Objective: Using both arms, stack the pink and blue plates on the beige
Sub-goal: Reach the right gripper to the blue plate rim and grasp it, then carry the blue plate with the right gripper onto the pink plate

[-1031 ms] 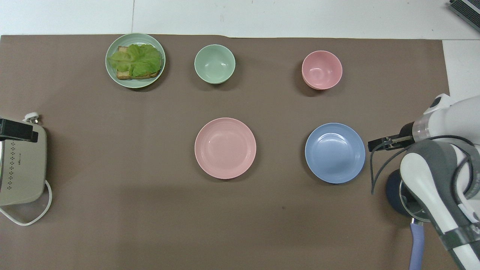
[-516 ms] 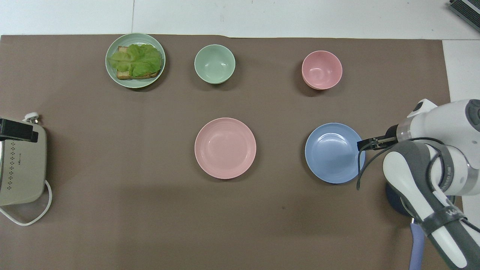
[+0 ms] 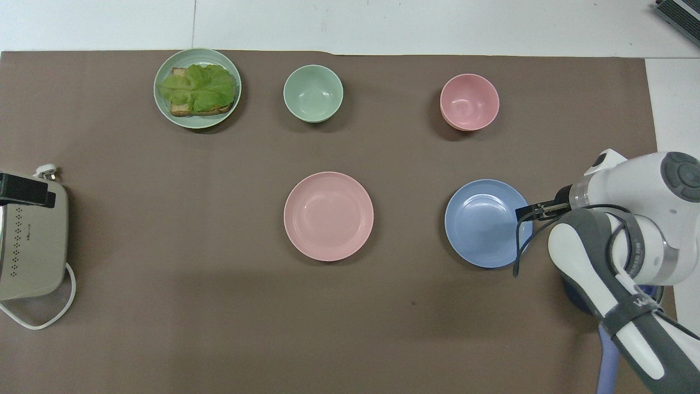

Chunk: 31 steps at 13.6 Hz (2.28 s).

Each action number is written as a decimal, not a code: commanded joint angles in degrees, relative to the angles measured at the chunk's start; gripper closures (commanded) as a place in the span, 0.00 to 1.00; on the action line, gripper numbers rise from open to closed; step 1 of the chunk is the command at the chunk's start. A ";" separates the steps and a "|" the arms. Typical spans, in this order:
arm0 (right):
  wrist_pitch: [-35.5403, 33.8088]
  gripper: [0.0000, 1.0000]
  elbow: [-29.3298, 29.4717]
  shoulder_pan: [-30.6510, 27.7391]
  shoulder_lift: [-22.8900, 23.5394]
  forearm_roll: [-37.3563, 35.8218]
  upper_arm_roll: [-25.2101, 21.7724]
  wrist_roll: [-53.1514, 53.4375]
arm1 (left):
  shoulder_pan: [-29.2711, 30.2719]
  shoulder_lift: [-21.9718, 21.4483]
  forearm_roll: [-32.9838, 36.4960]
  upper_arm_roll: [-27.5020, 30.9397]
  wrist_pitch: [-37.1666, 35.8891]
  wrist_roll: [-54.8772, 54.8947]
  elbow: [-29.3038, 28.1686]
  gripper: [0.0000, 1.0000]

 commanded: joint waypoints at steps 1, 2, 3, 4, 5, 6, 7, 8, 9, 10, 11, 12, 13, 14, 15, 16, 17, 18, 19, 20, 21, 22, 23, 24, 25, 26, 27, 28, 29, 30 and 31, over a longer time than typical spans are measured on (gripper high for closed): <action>2.09 0.00 -0.45 -1.08 2.53 2.64 0.29 -3.01 | 0.46 -1.36 1.08 -0.32 0.53 0.44 -1.29 0.00; 2.10 0.00 -0.45 -1.08 2.88 3.60 0.29 -3.27 | 0.46 -1.36 1.08 -0.32 0.53 0.44 -1.29 0.00; 2.10 0.03 -0.45 -0.99 2.98 3.61 0.29 -3.27 | 0.46 -1.36 1.08 -0.32 0.53 0.44 -1.29 0.00; 2.10 0.31 -0.45 -0.90 2.98 3.61 0.29 -3.36 | 0.46 -1.36 1.08 -0.32 0.53 0.44 -1.29 0.00; 1.92 0.72 -0.45 -0.82 3.06 3.61 0.29 -3.27 | 0.46 -1.36 1.08 -0.32 0.53 0.44 -1.29 0.00; 1.83 1.00 -0.45 -0.64 3.24 3.70 0.29 -3.01 | 0.46 -1.36 1.08 -0.32 0.53 0.35 -1.29 0.00; 1.66 1.00 -0.45 -0.73 3.24 3.70 0.29 -2.49 | 0.46 -1.36 1.08 -0.32 0.53 0.43 -1.29 0.00; 1.31 1.00 -0.37 -0.73 3.33 3.70 0.29 -2.31 | 0.46 -1.36 1.08 -0.32 0.53 0.44 -1.29 0.00; 1.04 1.00 -0.02 -0.73 3.42 3.70 0.29 -2.31 | 0.46 -1.36 1.08 -0.32 0.53 0.35 -1.29 0.00; 0.69 1.00 0.34 -0.73 3.59 3.70 0.29 -2.39 | 0.46 -1.36 1.08 -0.32 0.53 0.43 -1.29 0.00; -0.01 1.00 0.69 -0.73 3.33 3.61 0.29 -2.39 | 0.46 -1.36 1.08 -0.32 0.53 0.35 -1.29 0.00; -1.58 1.00 1.56 -0.64 2.81 3.70 0.29 -2.31 | 0.46 -1.36 1.08 -0.32 0.53 0.43 -1.29 0.00; -4.73 1.00 3.14 -0.55 2.02 3.70 0.29 -2.31 | 0.46 -1.36 1.08 -0.32 0.53 0.44 -1.29 0.00; -7.72 1.00 4.98 -0.46 1.05 3.70 0.29 -1.87 | 0.46 -1.36 1.08 -0.32 0.53 0.44 -1.29 0.00; -10.62 1.00 6.74 -0.38 -0.09 3.70 0.38 -0.65 | 0.46 -1.36 1.08 -0.32 0.53 0.44 -1.29 0.00; -13.08 1.00 8.41 -0.29 -1.14 3.61 0.81 0.67 | 0.46 -1.36 1.08 -0.32 0.53 0.44 -1.29 0.00; -15.63 1.00 10.08 -0.20 -2.20 3.70 0.99 2.25 | 0.46 -1.36 1.08 -0.32 0.53 0.35 -1.29 0.00; -17.14 1.00 11.40 0.50 -2.99 3.61 1.08 2.96 | 0.46 -1.36 1.08 -0.32 0.53 0.43 -1.29 0.00; -18.46 1.00 12.72 1.63 -3.52 3.70 0.99 3.75 | 0.46 -1.36 1.08 -0.32 0.53 0.44 -1.29 0.00; -19.78 1.00 13.86 2.26 -3.88 3.70 0.99 4.98 | 0.46 -1.36 1.08 -0.32 0.53 0.44 -1.29 0.00; -20.75 1.00 14.92 3.48 -4.14 3.70 1.08 6.12 | 0.46 -1.36 1.08 -0.32 0.53 0.35 -1.29 0.00; -21.36 1.00 15.71 5.14 -4.23 3.96 1.08 7.09 | 0.46 -1.36 1.08 -0.32 0.53 0.35 -1.29 0.00; -21.37 1.00 15.98 6.73 -4.23 4.66 1.17 9.10 | 0.46 -1.36 1.08 -0.32 0.53 0.35 -1.29 0.00; -21.28 1.00 15.98 9.09 -4.23 5.36 1.17 11.64 | 0.46 -1.36 1.08 -0.32 0.53 0.43 -1.29 0.00; -21.20 1.00 15.98 11.47 -4.32 5.98 1.17 14.02 | 0.46 -1.36 1.08 -0.32 0.53 0.44 -1.29 0.00; -20.67 1.00 15.81 13.32 -4.32 7.29 1.17 16.74 | 0.46 -1.36 1.08 -0.32 0.53 0.35 -1.29 0.00; -19.97 1.00 15.63 15.95 -4.06 8.44 1.17 19.55 | 0.46 -1.36 1.08 -0.32 0.53 0.43 -1.29 0.00; -18.22 1.00 15.54 18.23 -3.71 8.88 1.17 22.36 | 0.46 -1.36 1.08 -0.32 0.53 0.35 -1.29 0.00; -16.38 1.00 15.54 20.43 -3.36 8.97 1.17 25.70 | 0.46 -1.36 1.08 -0.32 0.53 0.43 -1.29 0.00; -14.88 1.00 15.72 22.02 -2.66 8.97 1.17 28.08 | 0.46 -1.36 1.08 -0.32 0.53 0.44 -1.29 0.00; -13.13 1.00 15.72 23.25 -1.52 9.84 1.43 30.28 | 0.46 -1.36 1.08 -0.32 0.53 0.44 -1.29 0.00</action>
